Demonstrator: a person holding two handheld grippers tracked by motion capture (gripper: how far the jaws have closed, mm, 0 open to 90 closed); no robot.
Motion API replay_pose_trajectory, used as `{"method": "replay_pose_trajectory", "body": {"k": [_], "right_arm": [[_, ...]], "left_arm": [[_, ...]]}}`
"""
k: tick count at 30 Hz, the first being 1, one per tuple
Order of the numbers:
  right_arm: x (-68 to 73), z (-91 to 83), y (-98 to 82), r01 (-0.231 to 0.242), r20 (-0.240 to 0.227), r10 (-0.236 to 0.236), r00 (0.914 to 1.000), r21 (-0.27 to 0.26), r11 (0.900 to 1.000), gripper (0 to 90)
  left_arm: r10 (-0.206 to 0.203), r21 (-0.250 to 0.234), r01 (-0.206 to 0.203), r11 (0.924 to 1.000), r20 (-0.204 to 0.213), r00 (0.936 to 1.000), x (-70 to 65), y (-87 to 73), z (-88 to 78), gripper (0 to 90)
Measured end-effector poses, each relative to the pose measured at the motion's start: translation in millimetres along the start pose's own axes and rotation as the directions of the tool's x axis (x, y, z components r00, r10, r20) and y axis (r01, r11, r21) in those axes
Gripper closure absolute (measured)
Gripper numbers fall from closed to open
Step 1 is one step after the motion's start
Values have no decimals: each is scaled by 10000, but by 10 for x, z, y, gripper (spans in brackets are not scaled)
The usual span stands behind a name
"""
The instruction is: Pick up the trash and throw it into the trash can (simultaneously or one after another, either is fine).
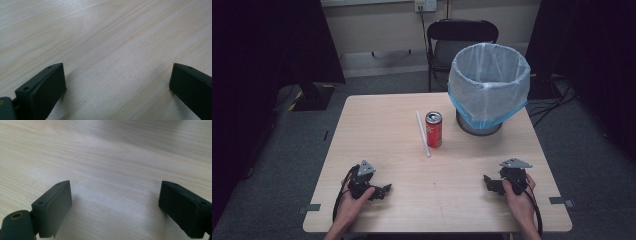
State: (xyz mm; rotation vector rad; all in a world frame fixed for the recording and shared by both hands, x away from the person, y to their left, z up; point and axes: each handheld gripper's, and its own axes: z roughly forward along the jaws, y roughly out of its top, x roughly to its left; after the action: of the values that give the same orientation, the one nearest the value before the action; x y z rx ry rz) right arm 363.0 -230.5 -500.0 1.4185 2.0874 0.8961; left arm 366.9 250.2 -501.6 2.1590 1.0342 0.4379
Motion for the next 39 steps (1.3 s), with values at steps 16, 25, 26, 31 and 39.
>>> {"method": "replay_pose_trajectory", "body": {"k": [16,25,26,31,39], "right_arm": [[0,0,0,25,5,-25,10000,-4,10000,106],[0,0,1,6,4,-6,10000,0,10000,106],[0,0,0,5,1,-5,10000,1,10000,106],[0,0,1,1,0,-1,10000,2,10000,106],[-11,-1,0,83,-82,-83,9999,-1,10000,106]], "left_arm": [[-241,-341,231,9992,-301,9993,6,-4,-33,159],[-454,-1023,470,9936,186,9988,-43,117,-65,160],[-397,-1042,422,9937,261,9989,-57,141,-58,164],[-215,-1026,264,9944,487,9986,-96,197,-34,168],[-293,-1334,399,9903,802,9964,-111,343,27,176]]}}
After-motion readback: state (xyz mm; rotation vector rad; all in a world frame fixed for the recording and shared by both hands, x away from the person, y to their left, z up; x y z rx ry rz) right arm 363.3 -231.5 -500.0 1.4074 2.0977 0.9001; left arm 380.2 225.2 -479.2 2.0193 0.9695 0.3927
